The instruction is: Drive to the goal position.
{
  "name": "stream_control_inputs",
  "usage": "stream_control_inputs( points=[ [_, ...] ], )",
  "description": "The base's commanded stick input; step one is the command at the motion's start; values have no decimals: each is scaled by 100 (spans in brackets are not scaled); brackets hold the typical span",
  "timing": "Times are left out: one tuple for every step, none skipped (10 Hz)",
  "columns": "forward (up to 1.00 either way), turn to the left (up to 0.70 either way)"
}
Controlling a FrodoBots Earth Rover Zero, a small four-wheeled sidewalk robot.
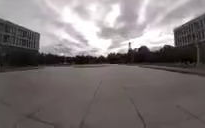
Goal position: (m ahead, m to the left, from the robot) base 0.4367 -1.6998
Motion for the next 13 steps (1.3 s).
stream_control_inputs(
  points=[
    [67,0],
    [70,0],
    [70,0],
    [70,0],
    [70,0],
    [70,0],
    [70,0],
    [70,0],
    [70,0],
    [70,0],
    [70,0],
    [70,0],
    [70,0]
  ],
)
